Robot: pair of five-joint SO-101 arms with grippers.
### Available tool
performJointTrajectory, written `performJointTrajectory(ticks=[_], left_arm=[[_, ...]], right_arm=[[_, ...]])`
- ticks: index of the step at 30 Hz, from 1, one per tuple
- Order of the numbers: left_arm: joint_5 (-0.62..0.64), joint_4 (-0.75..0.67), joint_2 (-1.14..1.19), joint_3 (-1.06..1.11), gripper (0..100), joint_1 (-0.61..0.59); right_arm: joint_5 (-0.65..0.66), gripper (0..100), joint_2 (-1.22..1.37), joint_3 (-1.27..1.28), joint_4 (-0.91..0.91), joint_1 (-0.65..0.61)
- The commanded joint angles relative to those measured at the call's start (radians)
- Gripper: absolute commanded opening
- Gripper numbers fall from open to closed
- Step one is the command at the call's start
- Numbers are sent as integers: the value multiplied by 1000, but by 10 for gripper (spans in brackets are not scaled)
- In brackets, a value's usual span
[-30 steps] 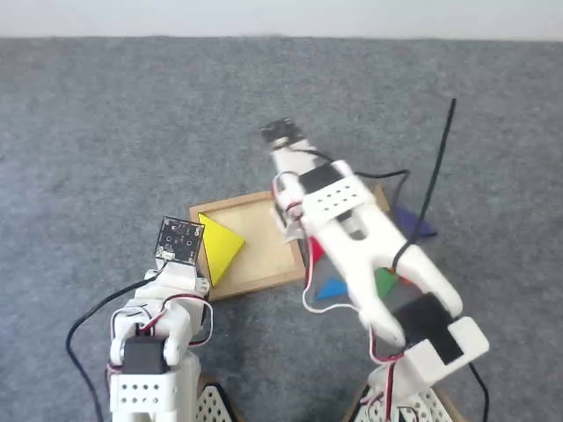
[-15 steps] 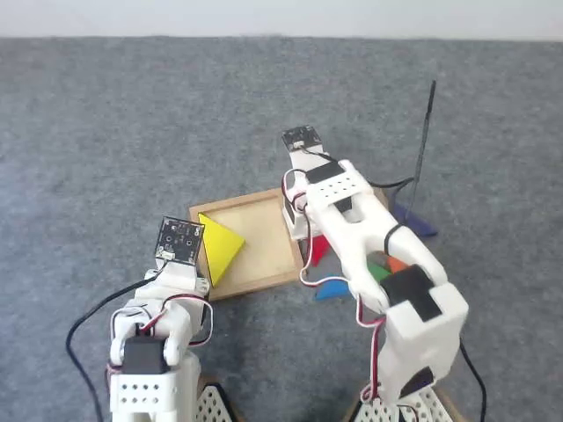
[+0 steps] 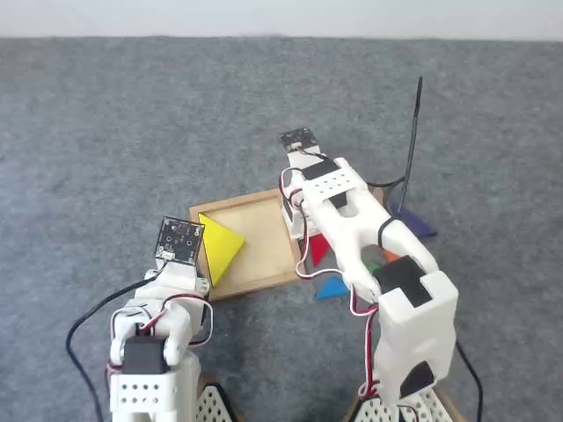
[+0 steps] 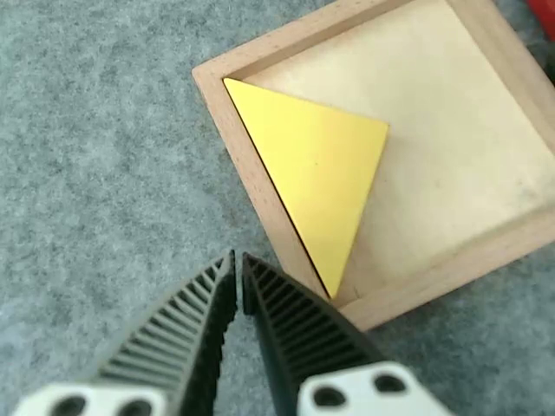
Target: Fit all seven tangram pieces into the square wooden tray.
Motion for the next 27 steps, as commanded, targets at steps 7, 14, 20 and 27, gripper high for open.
performJointTrajectory(ticks=[7, 14, 20, 27], left_arm=[[8, 5, -18, -12, 13, -3], [8, 5, -18, -12, 13, -3], [8, 5, -18, -12, 13, -3], [8, 5, -18, -12, 13, -3]], right_arm=[[-8, 179, -13, -46, -1, -2], [-8, 177, -200, 9, 38, -91], [0, 177, -340, 124, -18, -139], [2, 180, -383, 157, -42, -59]])
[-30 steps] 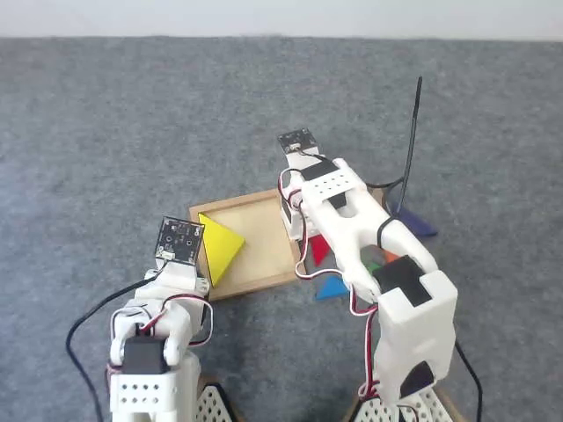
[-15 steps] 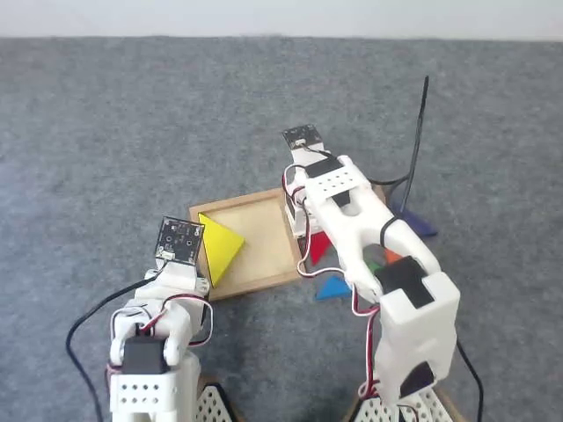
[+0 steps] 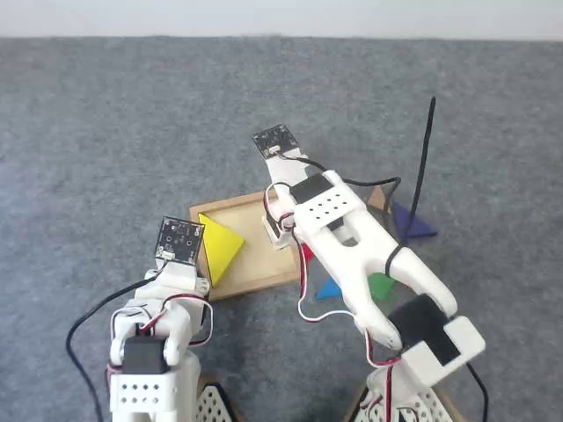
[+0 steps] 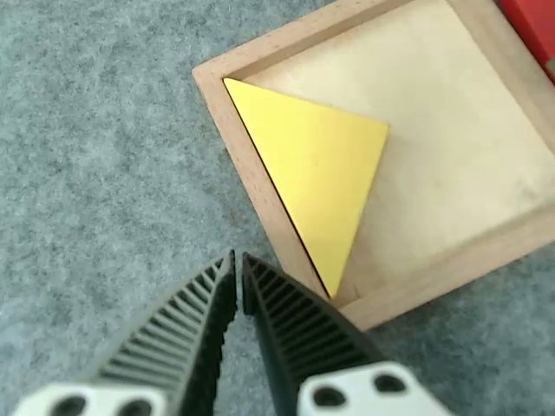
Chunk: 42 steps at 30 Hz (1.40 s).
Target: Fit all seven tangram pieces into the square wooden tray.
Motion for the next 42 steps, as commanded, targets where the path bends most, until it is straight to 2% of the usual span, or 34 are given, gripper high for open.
performJointTrajectory(ticks=[1, 6, 8, 13, 18, 32, 34, 38, 42], left_arm=[[8, 5, -18, -12, 13, -3], [8, 5, -18, -12, 13, -3], [8, 5, -18, -12, 13, -2], [8, 5, -18, -12, 13, -3], [8, 5, -18, -12, 13, -3], [8, 5, -18, -12, 13, -3], [8, 5, -18, -12, 13, -3], [8, 5, -18, -12, 13, -3], [8, 5, -18, -12, 13, -3]], right_arm=[[2, 193, -65, -23, -24, 76], [-9, 356, -22, -41, -54, 71], [-9, 391, 30, -63, -65, 50], [-29, 350, 186, -158, -48, 74], [-31, 350, 288, -247, -10, 94], [-44, 345, 390, -284, -10, 97], [-49, 317, 390, -281, -7, 97], [-51, 175, 394, -285, 27, 97], [-66, 167, 390, -281, 41, 99]])
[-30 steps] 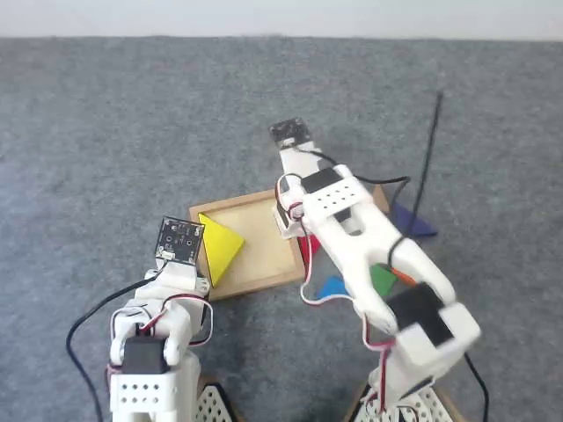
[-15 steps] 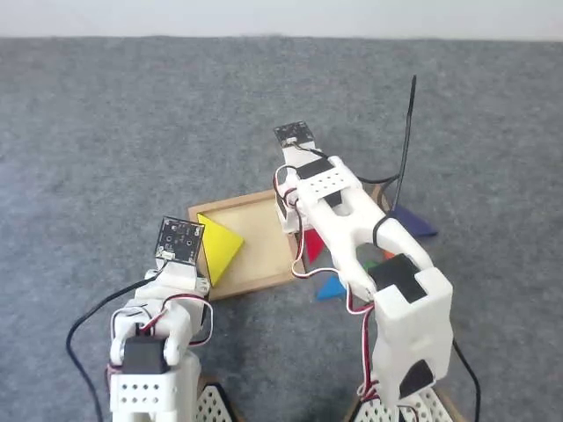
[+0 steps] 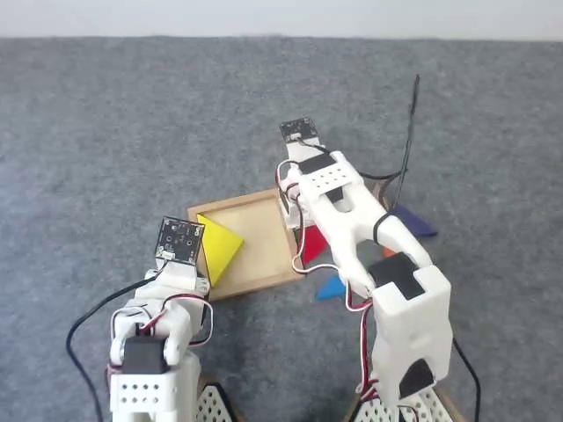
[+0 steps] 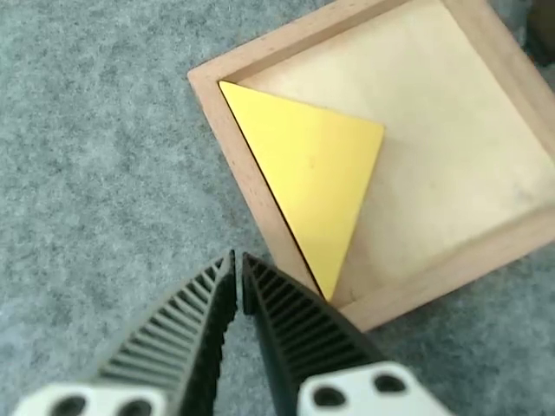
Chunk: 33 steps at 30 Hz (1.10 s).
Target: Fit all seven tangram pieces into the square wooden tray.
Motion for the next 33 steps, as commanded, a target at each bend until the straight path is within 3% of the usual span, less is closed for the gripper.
performJointTrajectory(ticks=[1, 8, 15, 27, 30, 33], left_arm=[[8, 5, -18, -12, 13, -3], [8, 5, -18, -12, 13, -3], [8, 5, -18, -12, 13, -3], [8, 5, -18, -12, 13, -3], [8, 5, -18, -12, 13, -3], [8, 5, -18, -12, 13, -3]], right_arm=[[-34, 167, 16, -17, 24, -2], [-64, 175, -51, -18, 71, 67], [-178, 276, -236, 75, 97, 93], [-272, 246, -423, 411, -240, 90], [-278, 318, -437, 416, -245, 22], [-348, 475, -414, 402, -200, -59]])
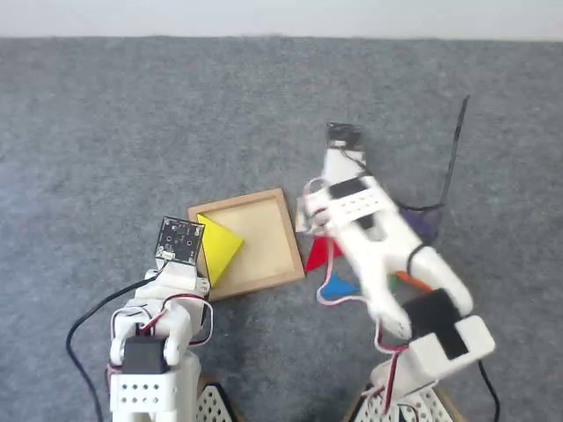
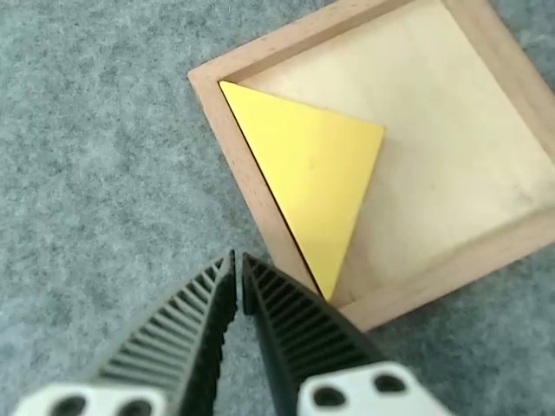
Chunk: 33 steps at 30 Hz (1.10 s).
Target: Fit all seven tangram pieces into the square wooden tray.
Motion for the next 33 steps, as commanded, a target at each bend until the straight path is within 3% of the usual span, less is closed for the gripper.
performJointTrajectory(ticks=[1, 3, 8, 10, 17, 33], left_arm=[[8, 5, -18, -12, 13, -3], [8, 5, -18, -12, 13, -3], [8, 5, -18, -12, 13, -3], [8, 5, -18, -12, 13, -3], [8, 5, -18, -12, 13, -3], [8, 5, -18, -12, 13, -3]], right_arm=[[-91, 515, -35, -29, 42, -73], [-167, 534, -13, -64, 105, -73], [-302, 379, 41, -195, 245, -1], [-336, 362, 71, -227, 252, 15], [-344, 390, 234, -324, 200, -50], [-328, 390, 263, -345, 246, 15]])
